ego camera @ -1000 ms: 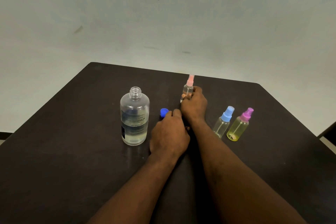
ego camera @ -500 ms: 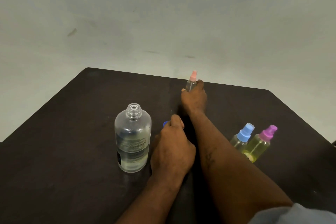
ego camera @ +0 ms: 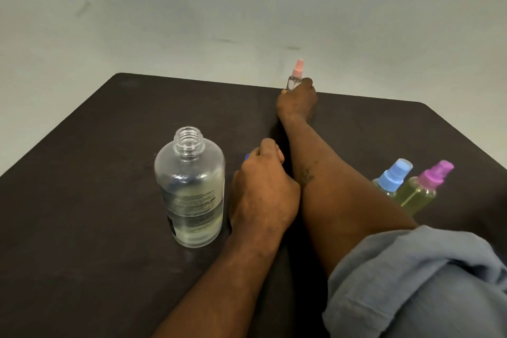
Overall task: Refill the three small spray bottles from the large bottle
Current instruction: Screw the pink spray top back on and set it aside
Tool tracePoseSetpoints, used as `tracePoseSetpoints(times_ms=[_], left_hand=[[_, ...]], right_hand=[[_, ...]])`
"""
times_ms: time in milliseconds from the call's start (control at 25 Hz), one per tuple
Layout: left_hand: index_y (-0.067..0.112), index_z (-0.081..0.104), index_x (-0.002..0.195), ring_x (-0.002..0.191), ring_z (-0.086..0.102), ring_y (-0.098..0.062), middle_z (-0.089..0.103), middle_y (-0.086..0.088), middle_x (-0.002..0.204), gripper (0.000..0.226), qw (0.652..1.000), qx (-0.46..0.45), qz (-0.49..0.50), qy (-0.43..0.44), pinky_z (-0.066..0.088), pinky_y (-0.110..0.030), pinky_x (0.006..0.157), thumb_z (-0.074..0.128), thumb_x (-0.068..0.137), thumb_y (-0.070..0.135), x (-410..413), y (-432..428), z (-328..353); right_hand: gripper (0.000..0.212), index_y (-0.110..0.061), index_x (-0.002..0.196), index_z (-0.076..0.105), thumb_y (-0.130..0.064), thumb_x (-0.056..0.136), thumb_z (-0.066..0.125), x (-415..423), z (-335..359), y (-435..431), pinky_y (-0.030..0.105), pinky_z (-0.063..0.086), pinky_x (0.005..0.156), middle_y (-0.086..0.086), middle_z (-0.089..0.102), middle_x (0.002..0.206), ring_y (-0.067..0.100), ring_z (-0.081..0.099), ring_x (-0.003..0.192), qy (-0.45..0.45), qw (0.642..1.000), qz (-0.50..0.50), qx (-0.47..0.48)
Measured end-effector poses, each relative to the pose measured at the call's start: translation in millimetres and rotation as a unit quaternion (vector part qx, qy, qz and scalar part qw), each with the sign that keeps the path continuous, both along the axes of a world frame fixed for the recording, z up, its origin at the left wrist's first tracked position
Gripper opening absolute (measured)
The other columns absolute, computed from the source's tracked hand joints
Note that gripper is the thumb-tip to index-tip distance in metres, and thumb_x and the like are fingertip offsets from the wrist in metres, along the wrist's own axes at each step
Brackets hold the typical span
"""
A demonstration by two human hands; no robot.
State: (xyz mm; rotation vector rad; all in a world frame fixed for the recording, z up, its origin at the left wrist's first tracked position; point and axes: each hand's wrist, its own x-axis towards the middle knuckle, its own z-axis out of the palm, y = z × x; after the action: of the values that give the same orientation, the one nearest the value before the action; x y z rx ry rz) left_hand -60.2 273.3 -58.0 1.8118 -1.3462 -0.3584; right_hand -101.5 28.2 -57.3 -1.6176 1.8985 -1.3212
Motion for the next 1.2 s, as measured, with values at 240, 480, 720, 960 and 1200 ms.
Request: tracePoseSetpoints(times_ms=[240, 480, 720, 960, 1200], left_hand=[[0.036, 0.043, 0.093, 0.084, 0.060, -0.011, 0.059, 0.012, 0.097, 0.033, 1.000, 0.005, -0.003, 0.018, 0.052, -0.030, 0.070, 0.053, 0.088, 0.005, 2, -3, 1], [0.037, 0.042, 0.094, 0.082, 0.059, -0.011, 0.058, 0.012, 0.096, 0.032, 0.999, 0.020, -0.012, 0.026, 0.044, -0.029, 0.068, 0.053, 0.086, 0.008, 3, -6, -2], [0.036, 0.044, 0.099, 0.079, 0.058, -0.013, 0.058, 0.010, 0.094, 0.032, 1.000, -0.002, 0.000, 0.015, 0.049, -0.031, 0.064, 0.055, 0.088, 0.007, 2, -2, -1], [0.033, 0.051, 0.097, 0.076, 0.060, -0.007, 0.062, 0.013, 0.089, 0.027, 0.994, -0.087, -0.004, 0.063, 0.050, -0.028, 0.064, 0.054, 0.089, 0.008, 4, 8, 0], [0.022, 0.058, 0.100, 0.089, 0.062, -0.018, 0.064, 0.007, 0.100, 0.020, 0.981, -0.174, -0.076, 0.041, 0.054, -0.045, 0.079, 0.057, 0.086, 0.008, 1, 33, 8]], right_hand=[[0.045, -0.011, 0.132, 0.038, -0.010, 0.094, 0.061, 7, 0, -23, 0.036, 0.046, 0.076, 0.013, 0.064, 0.122, 0.033, 0.064, 0.108, 0.003, 1.000, -0.010, 0.016], [0.050, -0.009, 0.140, 0.045, -0.010, 0.095, 0.065, 8, 2, -41, 0.041, 0.052, 0.097, 0.013, 0.061, 0.133, 0.034, 0.061, 0.123, 0.001, 1.000, -0.004, 0.029], [0.064, -0.007, 0.144, 0.038, -0.021, 0.090, 0.071, 3, 3, -14, 0.043, 0.053, 0.095, 0.014, 0.053, 0.138, 0.035, 0.058, 0.124, -0.051, 0.998, -0.013, 0.015], [0.054, -0.006, 0.139, 0.046, -0.021, 0.093, 0.069, 1, 0, 68, 0.039, 0.050, 0.093, 0.013, 0.056, 0.134, 0.033, 0.060, 0.121, -0.019, 1.000, -0.001, -0.015], [0.028, 0.002, 0.118, 0.066, -0.016, 0.100, 0.054, -27, 0, 165, 0.019, 0.055, 0.067, 0.006, 0.069, 0.093, 0.014, 0.068, 0.080, -0.129, 0.990, 0.045, 0.039]])
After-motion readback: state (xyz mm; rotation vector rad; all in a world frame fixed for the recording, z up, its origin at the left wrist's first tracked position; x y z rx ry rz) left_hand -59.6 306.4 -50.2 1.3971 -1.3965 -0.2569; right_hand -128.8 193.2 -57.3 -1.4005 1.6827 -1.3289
